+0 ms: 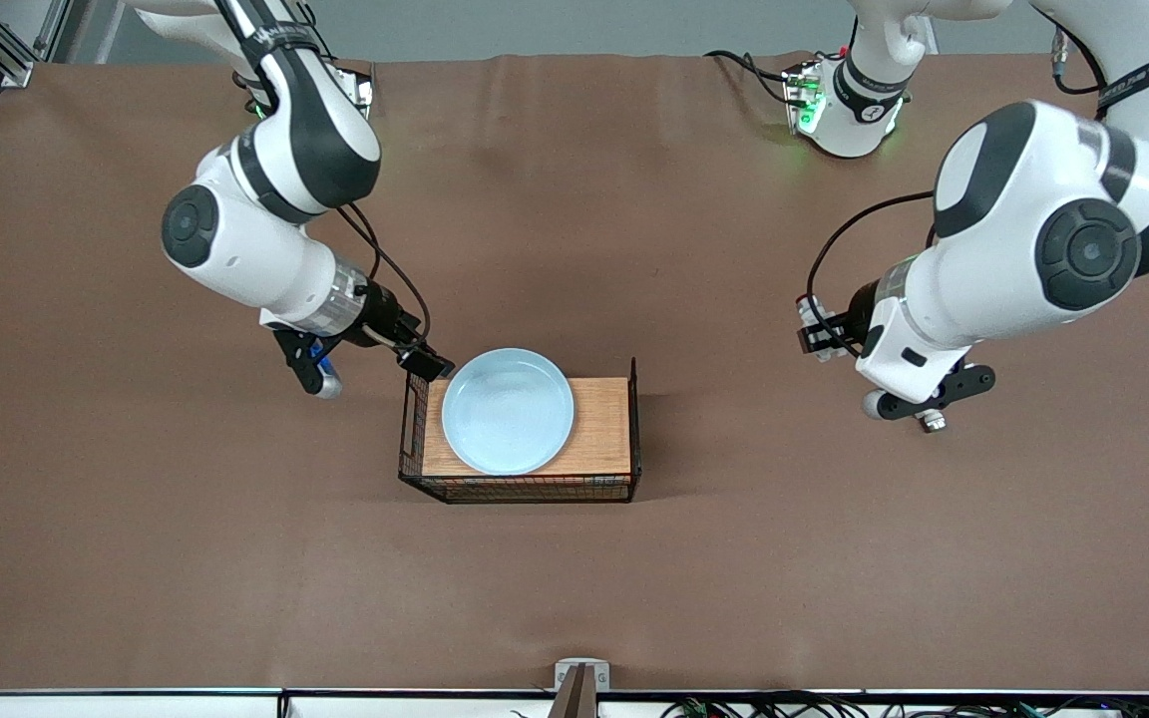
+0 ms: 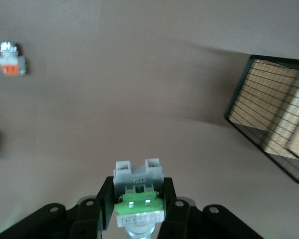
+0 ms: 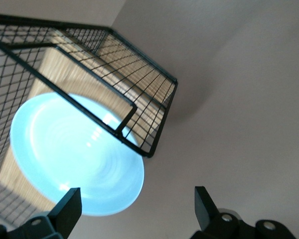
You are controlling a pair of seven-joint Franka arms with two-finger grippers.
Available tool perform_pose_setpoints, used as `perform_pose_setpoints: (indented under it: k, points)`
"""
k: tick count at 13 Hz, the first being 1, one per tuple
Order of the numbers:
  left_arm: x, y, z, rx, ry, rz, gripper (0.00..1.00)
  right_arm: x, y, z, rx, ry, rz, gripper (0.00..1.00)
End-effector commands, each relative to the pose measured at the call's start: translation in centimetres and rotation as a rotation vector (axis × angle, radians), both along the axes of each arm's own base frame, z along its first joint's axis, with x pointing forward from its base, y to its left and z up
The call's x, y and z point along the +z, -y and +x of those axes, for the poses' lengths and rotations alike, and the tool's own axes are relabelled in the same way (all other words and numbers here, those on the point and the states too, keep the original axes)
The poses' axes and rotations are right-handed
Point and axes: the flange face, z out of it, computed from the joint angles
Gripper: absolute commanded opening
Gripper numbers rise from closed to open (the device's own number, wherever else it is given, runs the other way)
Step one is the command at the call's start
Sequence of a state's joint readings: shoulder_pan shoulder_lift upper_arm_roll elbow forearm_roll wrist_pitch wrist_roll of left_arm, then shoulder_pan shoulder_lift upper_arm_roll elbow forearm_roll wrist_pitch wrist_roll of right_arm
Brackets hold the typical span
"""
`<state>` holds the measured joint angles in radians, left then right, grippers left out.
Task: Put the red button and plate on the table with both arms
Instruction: 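Lift the green switch with the left gripper while the right gripper reaches the plate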
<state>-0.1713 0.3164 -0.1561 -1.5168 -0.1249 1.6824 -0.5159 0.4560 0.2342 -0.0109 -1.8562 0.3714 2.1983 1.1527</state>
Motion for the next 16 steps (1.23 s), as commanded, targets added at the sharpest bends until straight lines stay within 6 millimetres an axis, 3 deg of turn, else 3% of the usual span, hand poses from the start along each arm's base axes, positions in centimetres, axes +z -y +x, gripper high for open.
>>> perform_pose_setpoints:
  k: [1,5,8,12,16]
  points:
    - [-4.4,-4.4,-3.1,-0.08,0.064,0.001,0.0,-0.3,-1.9,-0.7,-0.066,0.041,-0.124,1.0]
    - [-10.7,-9.6,-2.9,-0.198,0.102,-0.028,0.0,-0.6,-2.8,-0.8,-0.096,0.053,-0.122,1.0]
    - [-15.1,-12.8,-1.7,-0.244,0.091,-0.052,0.0,-1.2,-3.8,-0.4,-0.138,0.092,-0.098,1.0]
    - [-20.0,-13.2,-0.6,-0.231,0.089,-0.064,0.0,-4.7,-6.1,-1.4,-0.062,0.112,-0.195,0.99]
    - [-23.6,-13.4,-0.1,-0.226,0.071,-0.07,0.0,-5.3,-6.4,-1.4,-0.067,0.104,-0.202,0.92]
